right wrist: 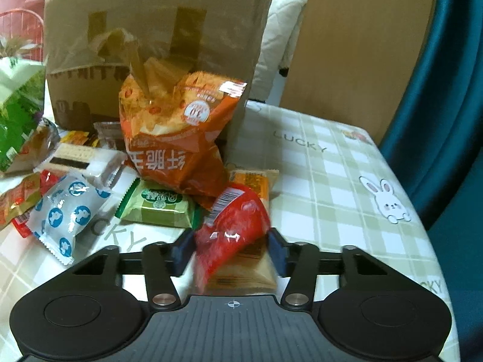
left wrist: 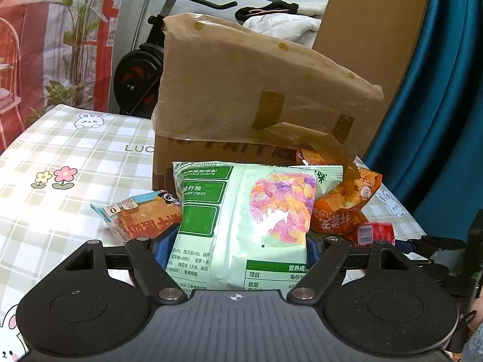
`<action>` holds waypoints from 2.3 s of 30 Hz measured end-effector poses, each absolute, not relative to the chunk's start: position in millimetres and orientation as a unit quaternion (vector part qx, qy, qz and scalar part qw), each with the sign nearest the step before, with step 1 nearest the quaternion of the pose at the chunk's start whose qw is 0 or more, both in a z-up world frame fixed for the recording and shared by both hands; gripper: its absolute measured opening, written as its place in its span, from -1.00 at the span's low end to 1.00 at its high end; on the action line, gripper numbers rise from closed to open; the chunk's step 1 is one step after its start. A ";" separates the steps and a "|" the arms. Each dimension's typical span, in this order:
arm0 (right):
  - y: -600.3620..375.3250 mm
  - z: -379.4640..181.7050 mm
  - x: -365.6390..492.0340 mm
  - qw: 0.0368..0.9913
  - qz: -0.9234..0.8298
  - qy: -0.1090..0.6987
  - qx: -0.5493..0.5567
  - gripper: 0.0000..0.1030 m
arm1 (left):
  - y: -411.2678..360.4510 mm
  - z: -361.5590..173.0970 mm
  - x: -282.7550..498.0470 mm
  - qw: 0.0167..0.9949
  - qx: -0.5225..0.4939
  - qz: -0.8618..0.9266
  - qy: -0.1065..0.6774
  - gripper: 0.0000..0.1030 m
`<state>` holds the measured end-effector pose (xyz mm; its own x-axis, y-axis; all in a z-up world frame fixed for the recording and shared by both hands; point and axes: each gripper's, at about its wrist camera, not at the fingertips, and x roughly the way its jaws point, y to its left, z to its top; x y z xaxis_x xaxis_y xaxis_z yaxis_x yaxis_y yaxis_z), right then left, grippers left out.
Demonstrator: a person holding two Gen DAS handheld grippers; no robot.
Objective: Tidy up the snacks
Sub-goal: 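Grasp the pale green bag with the left tool while the right tool grasps the red packet, then lift both packets and drop them into the box with both tools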
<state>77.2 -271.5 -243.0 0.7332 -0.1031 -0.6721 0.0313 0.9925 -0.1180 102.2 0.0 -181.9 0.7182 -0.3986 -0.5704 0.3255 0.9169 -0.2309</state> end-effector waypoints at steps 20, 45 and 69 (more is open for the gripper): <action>-284.0 -208.6 65.2 0.941 0.000 0.338 0.019 -0.96 | 2.9 -178.4 95.1 0.928 -0.059 -0.201 0.308 0.56; -254.7 -263.6 109.1 0.915 0.055 0.399 -0.017 0.37 | 5.4 -181.3 97.9 0.925 -0.060 -0.194 0.322 0.56; -286.1 -190.1 69.1 0.956 0.036 0.291 0.025 -0.27 | 7.9 -153.4 88.6 0.946 -0.042 -0.187 0.261 0.56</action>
